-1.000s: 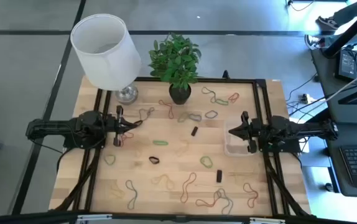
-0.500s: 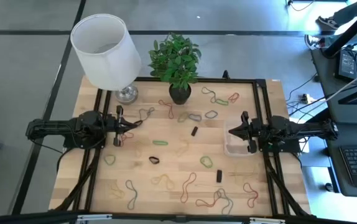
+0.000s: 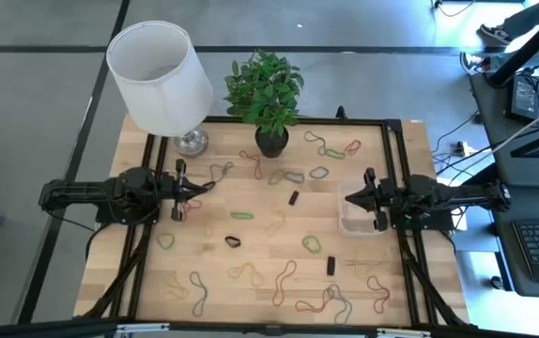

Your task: Pick and place rubber bands into bin

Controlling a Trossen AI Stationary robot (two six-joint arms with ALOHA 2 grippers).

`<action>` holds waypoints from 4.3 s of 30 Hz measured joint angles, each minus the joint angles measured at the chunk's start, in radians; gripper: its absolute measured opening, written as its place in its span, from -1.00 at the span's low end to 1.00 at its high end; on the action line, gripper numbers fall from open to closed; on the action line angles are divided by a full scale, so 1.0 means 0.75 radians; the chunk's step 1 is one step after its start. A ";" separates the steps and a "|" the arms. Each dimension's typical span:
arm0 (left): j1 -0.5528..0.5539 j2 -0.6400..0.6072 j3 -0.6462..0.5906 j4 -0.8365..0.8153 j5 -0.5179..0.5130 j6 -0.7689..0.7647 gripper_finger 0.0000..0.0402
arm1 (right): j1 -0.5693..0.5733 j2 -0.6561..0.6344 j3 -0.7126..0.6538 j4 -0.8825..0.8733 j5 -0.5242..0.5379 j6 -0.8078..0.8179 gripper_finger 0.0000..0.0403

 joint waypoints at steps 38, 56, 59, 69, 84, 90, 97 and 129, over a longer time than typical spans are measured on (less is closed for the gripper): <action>0.000 0.000 0.000 0.000 0.000 0.000 -0.98 | 0.000 0.000 0.000 0.000 0.000 0.000 -0.92; 0.000 0.000 -0.001 0.010 0.000 0.000 -0.98 | 0.000 0.000 0.000 0.000 0.000 0.000 -0.92; 0.000 0.000 -0.001 0.010 0.000 0.000 -0.98 | 0.000 0.000 0.000 0.000 0.000 0.000 -0.92; 0.000 0.000 -0.001 0.067 0.000 -0.070 -0.98 | 0.000 0.000 0.000 0.000 0.000 0.000 -0.92; -0.041 0.289 0.301 -0.306 -0.136 -0.145 -0.99 | 0.000 0.000 0.000 0.000 0.000 0.000 -0.92; -0.044 0.739 0.552 -0.541 -0.218 -0.244 -0.99 | 0.000 0.000 0.000 0.000 0.000 0.000 -0.92; -0.040 1.186 0.733 -0.729 -0.225 -0.176 -0.76 | 0.000 0.000 0.000 0.000 0.000 0.000 -0.92; 0.111 1.843 0.966 -0.863 -0.204 -0.908 -0.97 | 0.000 0.000 0.000 0.000 0.000 0.000 -0.92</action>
